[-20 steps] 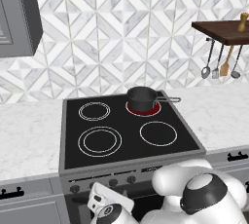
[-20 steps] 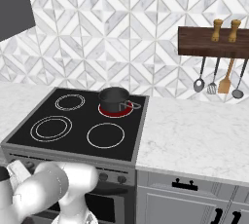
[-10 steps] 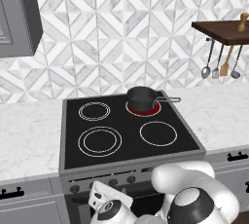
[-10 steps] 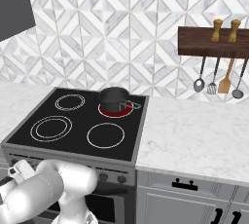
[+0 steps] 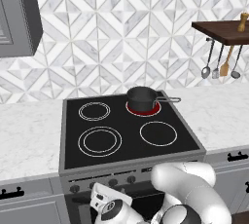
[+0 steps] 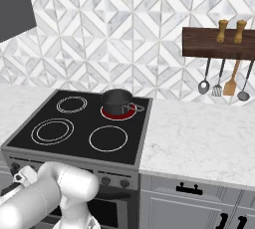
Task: Turn off the rear right burner of the stove.
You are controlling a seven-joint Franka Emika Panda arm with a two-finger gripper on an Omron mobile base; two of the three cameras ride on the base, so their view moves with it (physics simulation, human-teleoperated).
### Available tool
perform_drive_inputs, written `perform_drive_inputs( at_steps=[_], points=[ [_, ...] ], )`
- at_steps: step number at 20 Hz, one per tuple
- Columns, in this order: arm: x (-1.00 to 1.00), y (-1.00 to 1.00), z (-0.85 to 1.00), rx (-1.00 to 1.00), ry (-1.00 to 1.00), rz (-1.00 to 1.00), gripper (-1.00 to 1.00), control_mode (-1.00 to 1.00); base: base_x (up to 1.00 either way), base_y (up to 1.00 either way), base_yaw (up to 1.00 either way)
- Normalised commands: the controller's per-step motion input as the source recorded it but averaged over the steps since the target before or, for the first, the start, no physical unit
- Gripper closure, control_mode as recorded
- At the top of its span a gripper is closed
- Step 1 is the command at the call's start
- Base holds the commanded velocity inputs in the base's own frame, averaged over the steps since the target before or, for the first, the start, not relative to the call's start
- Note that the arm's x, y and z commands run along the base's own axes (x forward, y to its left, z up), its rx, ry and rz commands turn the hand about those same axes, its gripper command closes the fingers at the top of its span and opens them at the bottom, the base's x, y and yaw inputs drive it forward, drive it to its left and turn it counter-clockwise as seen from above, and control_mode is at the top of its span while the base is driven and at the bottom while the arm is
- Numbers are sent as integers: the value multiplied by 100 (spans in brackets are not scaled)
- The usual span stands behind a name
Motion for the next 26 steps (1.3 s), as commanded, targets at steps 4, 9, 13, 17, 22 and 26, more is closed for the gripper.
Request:
perform_drive_inputs(
  at_steps=[4,9,13,17,22,26],
  points=[
    [6,0,-28,0,0,11,-100,-100,0,0,0],
    [0,1,-2,0,0,4,-100,-100,0,0,0],
    [0,8,3,0,0,4,-100,-100,0,0,0],
    [0,0,0,0,-3,13,-100,-100,0,0,0],
    [0,0,0,0,-2,4,-100,-100,0,0,0],
    [0,0,0,0,0,0,-100,-100,0,0,0]
  ],
)
